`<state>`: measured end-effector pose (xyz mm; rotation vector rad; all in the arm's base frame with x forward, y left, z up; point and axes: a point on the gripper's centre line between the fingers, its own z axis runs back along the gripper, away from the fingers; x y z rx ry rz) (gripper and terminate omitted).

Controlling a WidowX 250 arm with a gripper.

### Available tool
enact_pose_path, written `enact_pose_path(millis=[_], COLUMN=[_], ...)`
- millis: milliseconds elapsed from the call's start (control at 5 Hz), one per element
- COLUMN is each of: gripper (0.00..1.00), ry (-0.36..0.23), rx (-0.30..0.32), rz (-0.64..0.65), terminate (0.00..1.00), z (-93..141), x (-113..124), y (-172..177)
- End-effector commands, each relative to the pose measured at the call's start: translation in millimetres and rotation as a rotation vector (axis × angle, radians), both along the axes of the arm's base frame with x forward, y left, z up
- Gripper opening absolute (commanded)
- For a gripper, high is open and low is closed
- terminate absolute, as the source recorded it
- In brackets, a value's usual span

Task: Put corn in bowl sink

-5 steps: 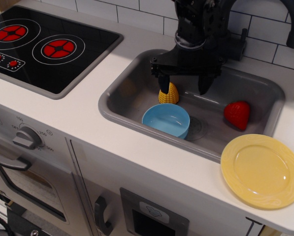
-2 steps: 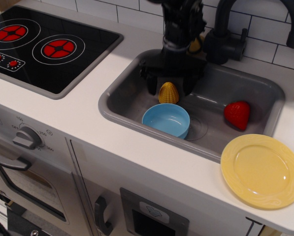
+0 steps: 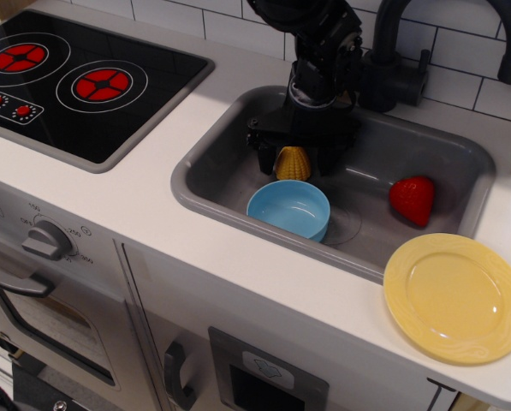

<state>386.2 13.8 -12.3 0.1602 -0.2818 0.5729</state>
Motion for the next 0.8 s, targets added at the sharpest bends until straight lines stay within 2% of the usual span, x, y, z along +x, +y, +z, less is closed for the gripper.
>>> enact_pose_path(millis=[0, 200, 400, 600], gripper=[0.00, 0.00, 0.00, 0.00], ry=[-0.118, -0.122, -0.150, -0.110], rx=[-0.008, -0.008, -0.046, -0.116], rz=[0.024, 0.014, 0.025, -0.014], terminate=[0.00, 0.00, 0.00, 0.00], z=[29.6, 39.4, 57.3, 69.9], x=[-1.7, -4.0, -2.9, -11.7], y=[2.9, 2.3, 0.6, -6.5])
